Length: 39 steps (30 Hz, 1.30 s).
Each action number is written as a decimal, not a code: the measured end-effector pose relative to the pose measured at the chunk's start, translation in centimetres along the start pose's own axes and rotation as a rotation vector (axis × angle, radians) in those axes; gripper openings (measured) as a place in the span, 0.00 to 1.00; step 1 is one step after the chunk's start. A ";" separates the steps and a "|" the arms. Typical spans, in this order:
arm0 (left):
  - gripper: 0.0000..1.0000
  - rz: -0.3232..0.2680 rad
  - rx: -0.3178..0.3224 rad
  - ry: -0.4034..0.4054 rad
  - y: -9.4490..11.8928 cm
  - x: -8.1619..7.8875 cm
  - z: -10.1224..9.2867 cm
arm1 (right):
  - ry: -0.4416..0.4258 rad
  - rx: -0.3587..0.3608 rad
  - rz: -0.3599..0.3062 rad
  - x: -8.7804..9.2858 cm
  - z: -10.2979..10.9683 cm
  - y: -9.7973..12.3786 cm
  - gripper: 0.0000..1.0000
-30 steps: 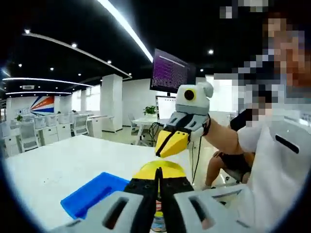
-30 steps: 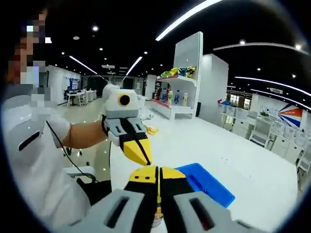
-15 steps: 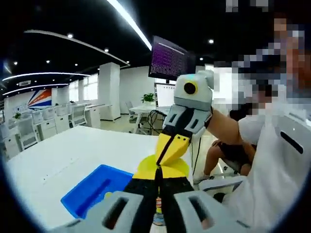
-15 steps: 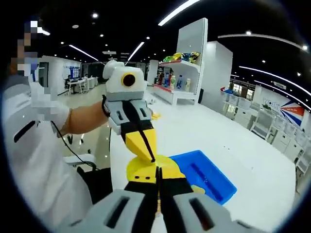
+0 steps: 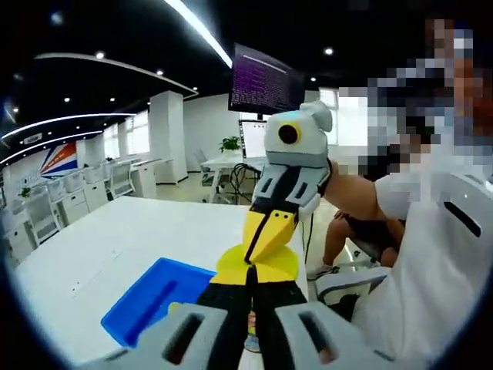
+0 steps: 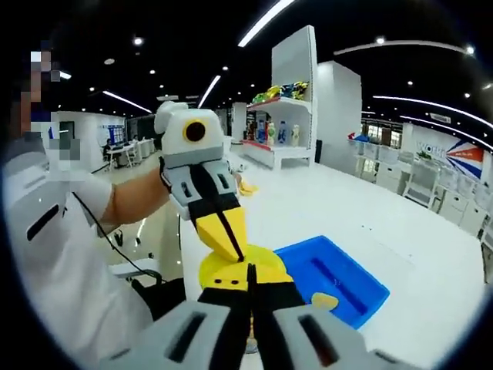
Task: Open the lid of the chip container on the table, take out the chips, place them into the box in front of the container, and close the lid
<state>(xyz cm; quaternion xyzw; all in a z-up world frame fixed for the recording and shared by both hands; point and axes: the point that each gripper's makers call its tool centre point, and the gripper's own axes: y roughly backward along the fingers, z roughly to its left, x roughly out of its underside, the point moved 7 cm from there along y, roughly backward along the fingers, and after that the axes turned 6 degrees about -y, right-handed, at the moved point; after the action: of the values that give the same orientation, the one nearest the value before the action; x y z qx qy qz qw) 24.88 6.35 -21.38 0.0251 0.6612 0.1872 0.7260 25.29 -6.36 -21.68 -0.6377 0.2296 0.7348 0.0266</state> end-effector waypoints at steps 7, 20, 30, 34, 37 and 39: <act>0.01 -0.090 0.017 0.047 0.3 0.6 0.2 | -0.060 -0.021 -0.154 0.7 -0.2 0.4 0.00; 0.01 -0.143 -0.007 0.044 0.3 0.9 0.0 | -0.026 -0.005 -0.174 1.0 0.0 0.5 0.00; 0.01 -0.237 -0.048 0.047 0.6 1.5 -0.4 | -0.018 -0.021 -0.222 1.3 0.1 0.6 0.00; 0.01 -0.247 -0.064 0.033 0.7 1.6 -0.4 | -0.020 -0.020 -0.237 1.3 0.2 0.6 0.00; 0.01 -0.258 -0.073 0.022 0.7 1.7 -0.5 | -0.021 -0.019 -0.249 1.4 0.2 0.6 0.01; 0.01 -0.263 -0.069 0.028 0.8 1.6 -0.3 | -0.031 -0.025 -0.264 1.4 0.1 0.6 0.01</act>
<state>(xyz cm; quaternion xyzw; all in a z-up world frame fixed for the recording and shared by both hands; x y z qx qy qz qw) 24.47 7.50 -22.75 -0.0894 0.6620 0.1136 0.7354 24.73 -7.24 -22.81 -0.6512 0.1341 0.7375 0.1189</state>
